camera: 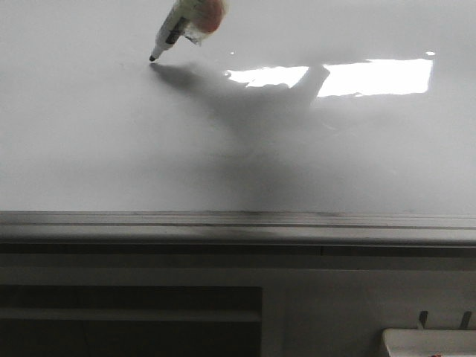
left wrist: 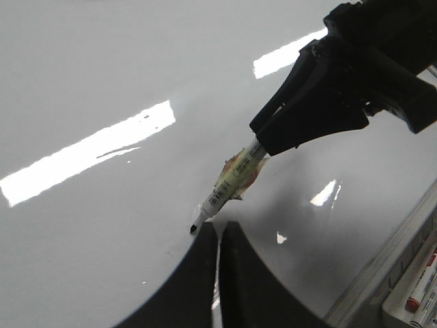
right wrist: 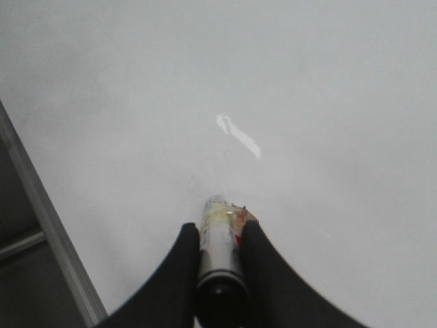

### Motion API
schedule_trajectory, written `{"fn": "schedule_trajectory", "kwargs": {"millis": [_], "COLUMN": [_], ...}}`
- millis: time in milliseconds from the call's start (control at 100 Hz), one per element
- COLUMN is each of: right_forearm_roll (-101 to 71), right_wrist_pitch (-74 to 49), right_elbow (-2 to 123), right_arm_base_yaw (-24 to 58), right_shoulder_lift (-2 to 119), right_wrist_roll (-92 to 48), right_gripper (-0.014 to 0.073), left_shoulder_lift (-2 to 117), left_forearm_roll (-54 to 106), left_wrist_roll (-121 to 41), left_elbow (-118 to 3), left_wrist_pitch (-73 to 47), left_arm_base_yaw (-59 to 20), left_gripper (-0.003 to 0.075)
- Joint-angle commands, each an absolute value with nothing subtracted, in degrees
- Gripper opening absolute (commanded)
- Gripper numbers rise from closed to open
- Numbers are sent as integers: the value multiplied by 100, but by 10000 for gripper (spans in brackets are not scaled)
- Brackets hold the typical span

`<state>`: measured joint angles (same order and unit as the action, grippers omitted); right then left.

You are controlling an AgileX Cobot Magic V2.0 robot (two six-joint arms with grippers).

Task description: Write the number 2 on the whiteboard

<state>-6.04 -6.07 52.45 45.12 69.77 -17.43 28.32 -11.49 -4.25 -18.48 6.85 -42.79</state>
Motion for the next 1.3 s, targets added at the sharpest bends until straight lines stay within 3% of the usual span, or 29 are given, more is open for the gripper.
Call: {"fn": "schedule_trajectory", "kwargs": {"millis": [0, 300, 650, 990, 1290], "right_forearm_roll": [-594, -572, -701, -806, -885], "right_wrist_pitch": [-268, -421, -1808, -1055, -1195], "right_elbow": [5460, 5460, 5234, 5135, 5070], "right_arm_base_yaw": [4422, 4143, 3912, 4783, 4672], "right_shoulder_lift": [6869, 6747, 6144, 6952, 6882], "right_wrist_roll": [-1791, -1791, -1791, -1791, -1791], "right_gripper": [-78, -78, -57, -57, -57], "left_shoulder_lift": [2905, 2905, 2905, 2905, 2905], "left_forearm_roll": [-971, -892, -892, -892, -903], "left_wrist_roll": [-400, -400, -400, -400, -400], "left_elbow": [-2012, -2012, -2012, -2012, -2012], "left_wrist_pitch": [1137, 1137, 1137, 1102, 1103], "left_arm_base_yaw": [-4253, -4253, -4253, -4253, -4253], "left_gripper": [-20, -20, -20, -20, -20]}}
